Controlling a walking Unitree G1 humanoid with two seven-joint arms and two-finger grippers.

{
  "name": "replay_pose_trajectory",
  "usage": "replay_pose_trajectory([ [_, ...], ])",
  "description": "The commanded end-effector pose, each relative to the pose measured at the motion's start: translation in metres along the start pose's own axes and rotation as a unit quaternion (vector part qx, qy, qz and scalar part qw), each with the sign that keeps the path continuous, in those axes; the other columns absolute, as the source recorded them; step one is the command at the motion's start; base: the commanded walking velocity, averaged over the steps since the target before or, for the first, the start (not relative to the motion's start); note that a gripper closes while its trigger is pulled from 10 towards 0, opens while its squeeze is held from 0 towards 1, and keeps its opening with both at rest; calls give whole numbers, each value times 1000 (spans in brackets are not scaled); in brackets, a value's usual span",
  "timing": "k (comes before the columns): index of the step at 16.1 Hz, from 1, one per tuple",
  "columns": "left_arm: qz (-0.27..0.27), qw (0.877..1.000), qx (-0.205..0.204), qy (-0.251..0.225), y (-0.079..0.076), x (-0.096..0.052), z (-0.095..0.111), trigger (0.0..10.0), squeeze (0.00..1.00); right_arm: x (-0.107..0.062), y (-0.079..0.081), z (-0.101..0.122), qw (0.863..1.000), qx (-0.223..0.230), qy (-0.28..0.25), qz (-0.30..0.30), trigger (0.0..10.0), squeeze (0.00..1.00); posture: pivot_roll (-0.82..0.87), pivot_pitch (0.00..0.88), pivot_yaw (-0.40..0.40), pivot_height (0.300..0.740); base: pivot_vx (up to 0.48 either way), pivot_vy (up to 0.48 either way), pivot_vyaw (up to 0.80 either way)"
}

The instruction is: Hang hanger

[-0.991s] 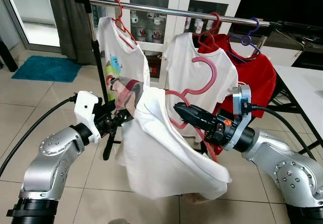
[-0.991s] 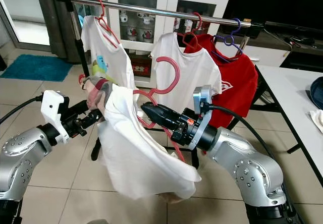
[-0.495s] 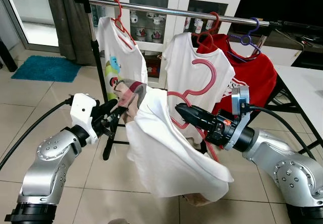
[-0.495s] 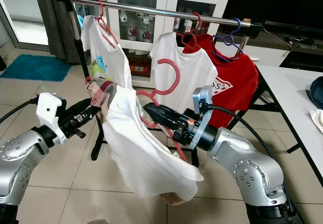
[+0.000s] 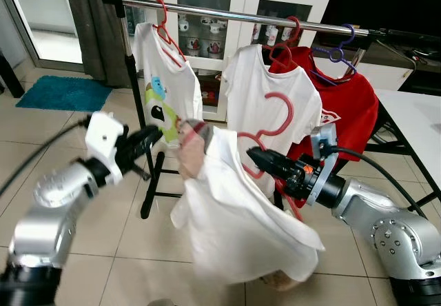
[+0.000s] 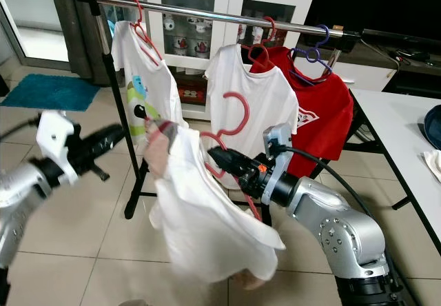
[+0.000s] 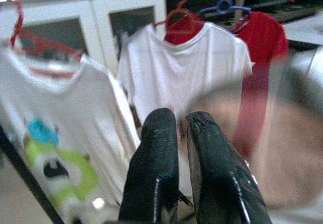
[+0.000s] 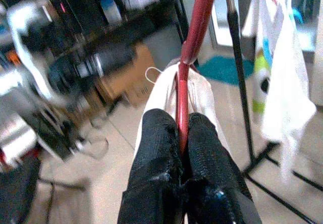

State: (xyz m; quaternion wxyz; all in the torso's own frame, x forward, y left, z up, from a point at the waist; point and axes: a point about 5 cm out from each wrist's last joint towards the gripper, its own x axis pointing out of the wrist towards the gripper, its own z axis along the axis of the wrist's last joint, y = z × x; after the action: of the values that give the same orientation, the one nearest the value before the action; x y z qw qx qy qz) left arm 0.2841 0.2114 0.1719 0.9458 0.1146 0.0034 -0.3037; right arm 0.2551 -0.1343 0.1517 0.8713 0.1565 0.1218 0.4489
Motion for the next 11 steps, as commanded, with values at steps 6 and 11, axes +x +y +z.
replay_pose_trajectory([
  [6,-4,999,39,1,20,8,13,0,0,-1,6,-1,1000,-13,-9,21,10000,0,1,0,-60,740,0,0,0],
  [11,-115,993,10,12,28,-27,17,10000,1000,-12,13,20,993,-66,-6,96,10000,0,4,0,-82,740,0,0,0],
])
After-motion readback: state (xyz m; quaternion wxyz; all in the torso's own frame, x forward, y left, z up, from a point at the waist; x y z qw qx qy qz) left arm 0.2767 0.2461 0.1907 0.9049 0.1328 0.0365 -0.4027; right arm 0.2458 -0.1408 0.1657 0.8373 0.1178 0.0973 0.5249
